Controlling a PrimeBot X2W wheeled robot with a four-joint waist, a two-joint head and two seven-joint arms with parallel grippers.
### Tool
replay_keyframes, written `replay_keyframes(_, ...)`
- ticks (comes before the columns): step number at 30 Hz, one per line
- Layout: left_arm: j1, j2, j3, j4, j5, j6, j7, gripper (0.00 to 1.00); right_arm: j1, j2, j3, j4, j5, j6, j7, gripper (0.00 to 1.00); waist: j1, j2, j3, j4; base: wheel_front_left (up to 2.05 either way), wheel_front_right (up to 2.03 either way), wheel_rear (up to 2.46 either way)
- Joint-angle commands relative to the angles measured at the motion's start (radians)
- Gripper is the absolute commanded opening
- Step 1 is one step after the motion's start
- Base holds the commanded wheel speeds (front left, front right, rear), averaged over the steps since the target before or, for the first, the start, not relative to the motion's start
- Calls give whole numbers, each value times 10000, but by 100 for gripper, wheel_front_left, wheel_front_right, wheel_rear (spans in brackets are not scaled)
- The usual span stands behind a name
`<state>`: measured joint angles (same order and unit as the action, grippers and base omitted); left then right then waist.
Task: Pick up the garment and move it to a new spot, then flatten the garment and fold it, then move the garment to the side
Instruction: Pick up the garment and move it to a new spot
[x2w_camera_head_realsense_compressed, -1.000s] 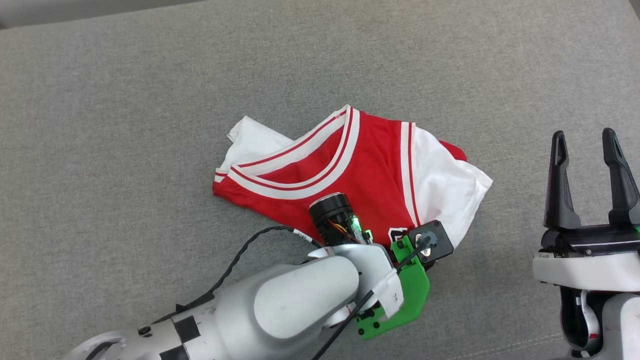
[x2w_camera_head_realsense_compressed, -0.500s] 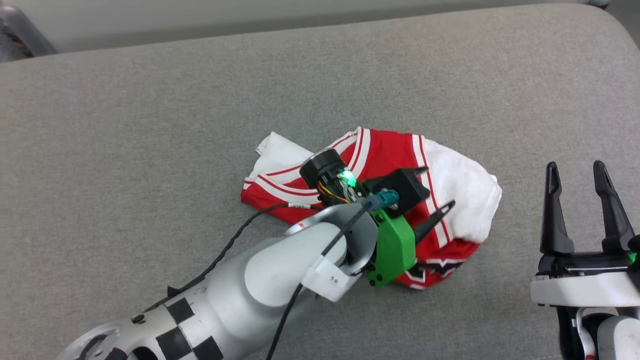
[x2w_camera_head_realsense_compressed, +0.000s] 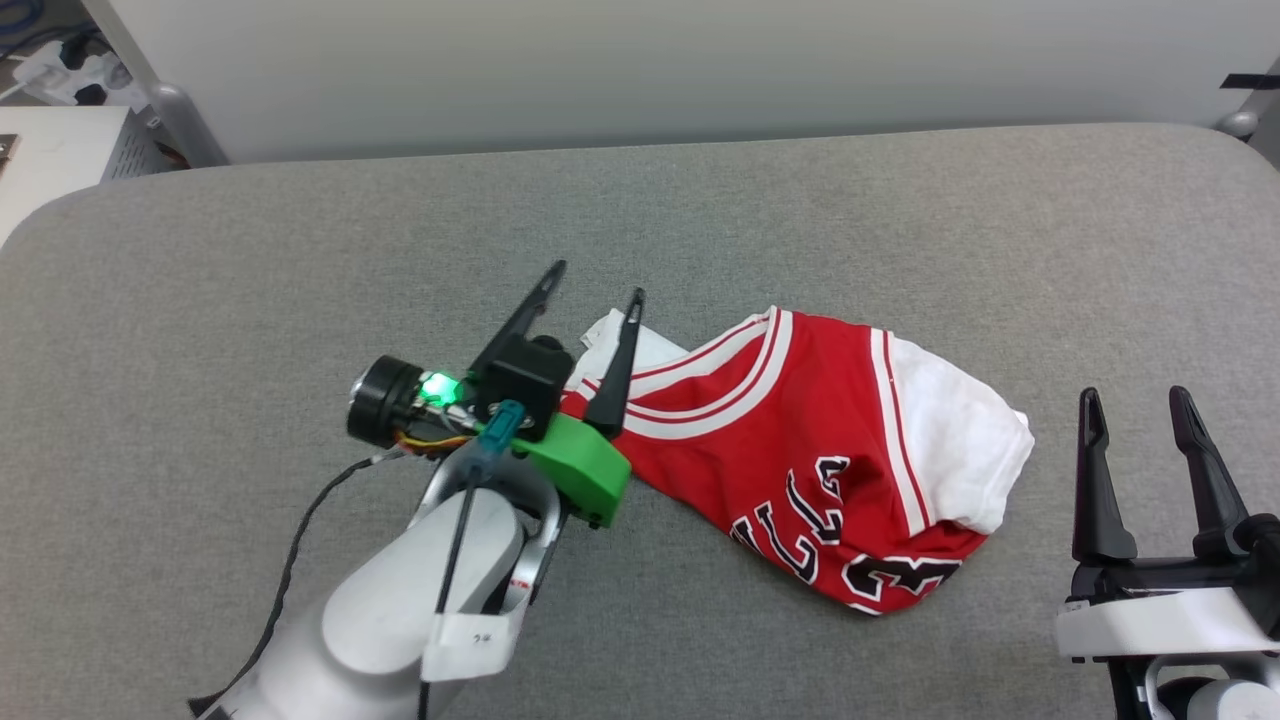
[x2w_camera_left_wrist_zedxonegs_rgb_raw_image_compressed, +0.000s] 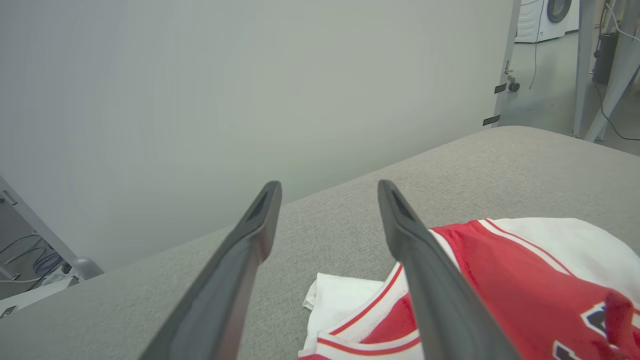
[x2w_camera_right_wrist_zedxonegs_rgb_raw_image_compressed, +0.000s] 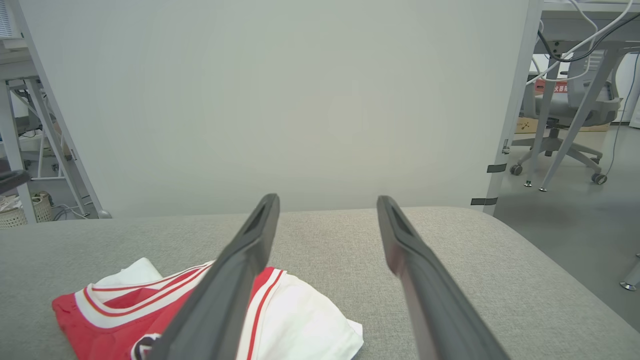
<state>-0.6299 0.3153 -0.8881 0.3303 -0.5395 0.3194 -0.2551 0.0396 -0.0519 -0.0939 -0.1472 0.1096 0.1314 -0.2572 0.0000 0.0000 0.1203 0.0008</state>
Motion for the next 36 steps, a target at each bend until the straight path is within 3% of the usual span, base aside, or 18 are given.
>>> replay_keyframes(1,493,180,508,-425,288,320,-60,100,117,16,-2,53,-27,-7,-46,100,0,0,-202,173,0,0,0)
replay_keyframes(6,2257,558,2387,-1735,1024,958,-63,100,280,16,37,179,-35,-7,-46,100,0,0,-389,244,0,0,0)
replay_keyframes(10,3689,475,3945,-2617,1608,984,-64,100,376,16,30,265,-50,-7,-46,100,0,0,-513,275,0,0,0)
replay_keyframes(21,6478,-604,6607,-3235,3090,-428,-65,100,668,16,180,629,-98,-7,-46,100,0,0,-880,227,0,0,0)
replay_keyframes(29,7225,-1439,7689,-3009,3720,-1577,-66,100,881,16,352,788,-211,-7,-46,100,0,0,-1105,231,0,0,0)
replay_keyframes(36,7441,-1960,8261,-2895,4195,-2267,-66,100,1025,16,431,895,-192,-7,-46,100,0,0,-1221,312,0,0,0)
